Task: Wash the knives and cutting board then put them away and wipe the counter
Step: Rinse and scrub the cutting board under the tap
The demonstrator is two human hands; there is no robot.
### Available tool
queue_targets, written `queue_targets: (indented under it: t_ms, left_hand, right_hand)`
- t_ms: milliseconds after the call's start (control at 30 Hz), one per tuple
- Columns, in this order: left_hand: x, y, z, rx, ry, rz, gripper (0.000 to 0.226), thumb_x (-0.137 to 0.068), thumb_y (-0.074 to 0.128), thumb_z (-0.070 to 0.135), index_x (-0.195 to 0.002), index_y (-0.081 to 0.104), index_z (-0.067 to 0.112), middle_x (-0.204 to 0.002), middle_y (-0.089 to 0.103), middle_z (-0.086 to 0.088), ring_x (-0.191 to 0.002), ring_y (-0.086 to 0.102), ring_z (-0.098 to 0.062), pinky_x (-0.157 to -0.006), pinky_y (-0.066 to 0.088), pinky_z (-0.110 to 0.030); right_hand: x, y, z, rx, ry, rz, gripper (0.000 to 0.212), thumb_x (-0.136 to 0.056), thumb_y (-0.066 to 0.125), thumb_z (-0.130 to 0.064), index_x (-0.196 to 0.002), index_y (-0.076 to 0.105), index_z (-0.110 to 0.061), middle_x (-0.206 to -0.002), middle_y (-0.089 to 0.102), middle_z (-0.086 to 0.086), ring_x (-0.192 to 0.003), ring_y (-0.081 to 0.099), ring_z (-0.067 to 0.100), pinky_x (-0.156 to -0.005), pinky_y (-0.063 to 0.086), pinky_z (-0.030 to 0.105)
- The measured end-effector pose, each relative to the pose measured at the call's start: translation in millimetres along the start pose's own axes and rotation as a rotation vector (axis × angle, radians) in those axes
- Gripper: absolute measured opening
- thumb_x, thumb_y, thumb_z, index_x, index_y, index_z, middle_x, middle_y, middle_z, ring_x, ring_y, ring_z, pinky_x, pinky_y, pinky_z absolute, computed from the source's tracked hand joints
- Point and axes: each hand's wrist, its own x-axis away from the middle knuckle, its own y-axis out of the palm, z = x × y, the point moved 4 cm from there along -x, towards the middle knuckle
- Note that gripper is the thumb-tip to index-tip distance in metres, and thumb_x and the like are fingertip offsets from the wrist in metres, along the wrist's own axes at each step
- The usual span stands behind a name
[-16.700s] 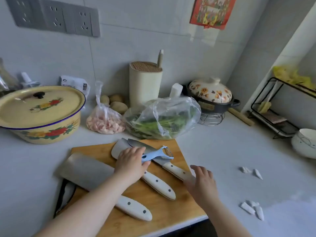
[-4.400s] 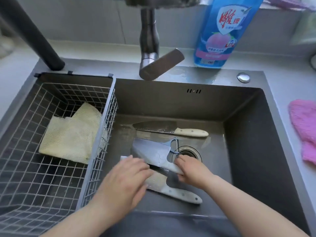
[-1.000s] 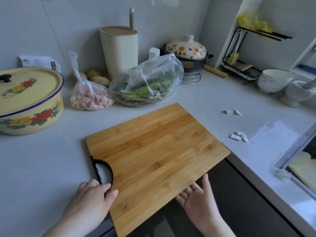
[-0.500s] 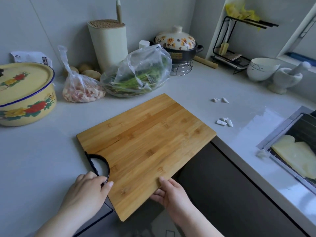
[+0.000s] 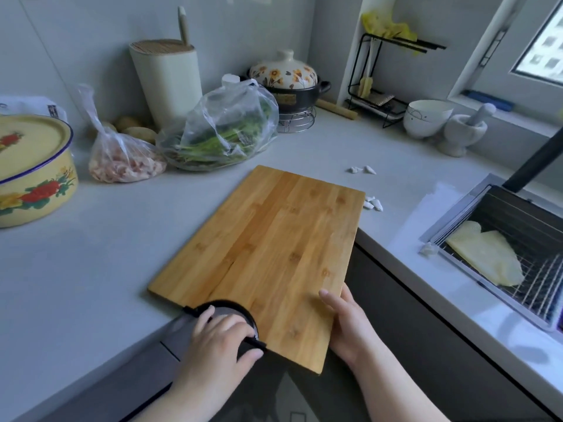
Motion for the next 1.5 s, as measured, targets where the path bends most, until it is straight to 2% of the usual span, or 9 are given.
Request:
queue_targets:
  t_ms: [233,333,500,633,733,800,1000,1200,1500]
  left_hand:
    - [-33,-5,5,-0.007,0.326,-0.090,0.039,-0.035,0.092,0.035,-0.068,0.071,0.032,-0.058,0.064,0.023,-0.052,0.059,0.004,-0.078,0.041,-0.021]
    - [-50,-12,12,0.061,0.450,-0.057,0.011,-0.060,0.076,0.030,-0.069,0.071,0.031,-0.050,0.060,0.020,-0.042,0.050,-0.006,-0.049,0.040,-0.013]
    - [-74,-24,44,0.208,0.447,0.032,0.028,-0.071,0.045,0.036,-0.073,0.073,0.030,-0.046,0.055,0.021,-0.061,0.045,-0.006,-0.061,0.035,-0.009]
    - [-86,-33,70,0.311,0.458,0.081,0.028,-0.071,0.046,0.036,-0.073,0.073,0.029,-0.051,0.060,0.022,-0.073,0.046,-0.009,-0.064,0.033,-0.004]
    - [-96,-39,81,0.339,0.434,-0.008,0.023,-0.075,0.052,0.035,-0.083,0.074,0.031,-0.062,0.066,0.022,-0.066,0.059,-0.010,-0.052,0.032,0.001]
    - [-105,-42,86,0.353,0.378,-0.052,0.021,-0.088,0.055,0.030,-0.104,0.068,0.034,-0.088,0.067,0.022,-0.090,0.056,-0.009,-0.063,0.034,0.001]
    - [-165,-77,60,0.672,0.257,0.006,0.014,-0.085,0.063,0.028,-0.099,0.066,0.028,-0.087,0.056,0.029,-0.084,0.055,0.016,-0.072,0.034,0.007]
    - [-267,-68,42,0.586,0.026,0.088,0.045,-0.089,0.057,0.019,-0.132,0.047,0.009,-0.136,0.044,-0.015,-0.126,0.041,-0.027,-0.103,0.030,-0.030]
    - [-328,-39,108,1.159,-0.094,-0.407,0.056,-0.092,0.047,0.035,-0.142,0.029,0.016,-0.138,0.043,-0.006,-0.123,0.044,-0.027,-0.103,0.033,-0.041]
  right_hand:
    - [21,-20,-55,0.060,-0.051,0.123,0.032,-0.087,0.049,-0.031,-0.117,0.055,-0.023,-0.110,0.062,0.010,-0.097,0.061,0.032,-0.071,0.050,0.042]
    - [31,-21,-59,-0.079,-0.113,0.103,0.062,-0.064,0.053,-0.065,-0.103,0.063,-0.018,-0.100,0.069,0.009,-0.082,0.069,0.029,-0.061,0.055,0.038]
    - [39,-14,-62,-0.635,-0.464,-0.031,0.072,-0.035,0.083,-0.055,-0.091,0.076,-0.009,-0.099,0.073,0.012,-0.086,0.072,0.027,-0.068,0.059,0.042]
    - [36,-8,-61,-0.542,-0.466,-0.025,0.091,-0.036,0.086,-0.054,-0.108,0.068,-0.003,-0.103,0.069,0.019,-0.091,0.069,0.032,-0.079,0.057,0.041]
    - [38,-9,-60,-0.375,-0.429,0.104,0.030,-0.068,0.073,-0.029,-0.068,0.066,0.000,-0.061,0.064,0.014,-0.055,0.064,0.025,-0.054,0.055,0.029]
    - [36,-18,-63,-0.398,-0.462,0.245,0.034,-0.083,0.053,-0.009,-0.049,0.058,-0.008,-0.047,0.052,0.005,-0.043,0.056,0.017,-0.047,0.050,0.023]
    - [50,-28,-94,-0.368,-0.567,0.366,0.018,-0.090,0.046,-0.012,-0.078,0.059,-0.009,-0.061,0.067,0.003,-0.056,0.066,0.016,-0.057,0.053,0.027]
    - [97,-42,-127,-0.314,-0.670,0.543,0.026,-0.092,0.047,-0.036,-0.096,0.065,-0.017,-0.083,0.075,0.004,-0.075,0.073,0.019,-0.071,0.054,0.037]
    - [203,-80,-194,0.087,-0.978,0.742,0.035,-0.060,0.066,-0.041,-0.075,0.072,-0.010,-0.071,0.074,0.001,-0.064,0.071,0.013,-0.051,0.054,0.020]
